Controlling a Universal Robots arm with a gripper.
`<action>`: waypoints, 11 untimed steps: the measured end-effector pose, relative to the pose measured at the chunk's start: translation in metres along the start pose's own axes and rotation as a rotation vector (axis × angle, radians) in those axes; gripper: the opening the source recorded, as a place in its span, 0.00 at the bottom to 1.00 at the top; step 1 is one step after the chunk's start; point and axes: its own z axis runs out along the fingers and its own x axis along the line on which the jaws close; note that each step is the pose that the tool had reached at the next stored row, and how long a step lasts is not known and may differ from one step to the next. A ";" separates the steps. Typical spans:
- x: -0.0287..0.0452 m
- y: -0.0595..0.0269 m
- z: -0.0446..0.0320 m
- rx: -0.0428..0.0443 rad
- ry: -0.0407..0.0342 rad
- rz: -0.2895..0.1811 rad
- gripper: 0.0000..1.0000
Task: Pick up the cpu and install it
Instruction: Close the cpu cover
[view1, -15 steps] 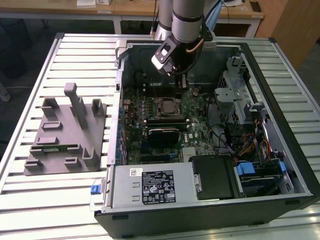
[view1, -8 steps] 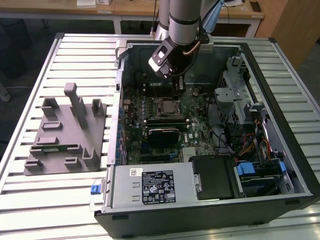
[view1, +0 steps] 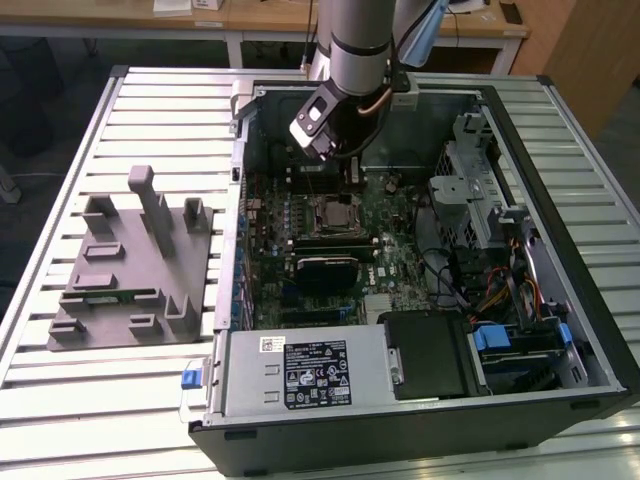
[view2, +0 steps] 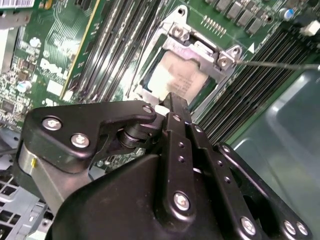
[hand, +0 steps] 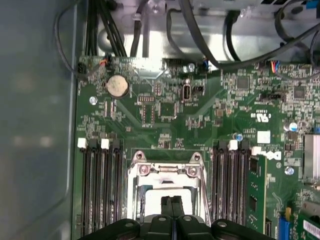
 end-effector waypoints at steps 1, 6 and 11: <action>0.0000 -0.0015 0.0006 0.0001 0.0000 0.000 0.11; 0.0001 -0.0057 0.0026 0.0007 -0.0002 0.000 0.11; 0.0001 -0.0057 0.0027 0.0006 0.0000 -0.005 0.11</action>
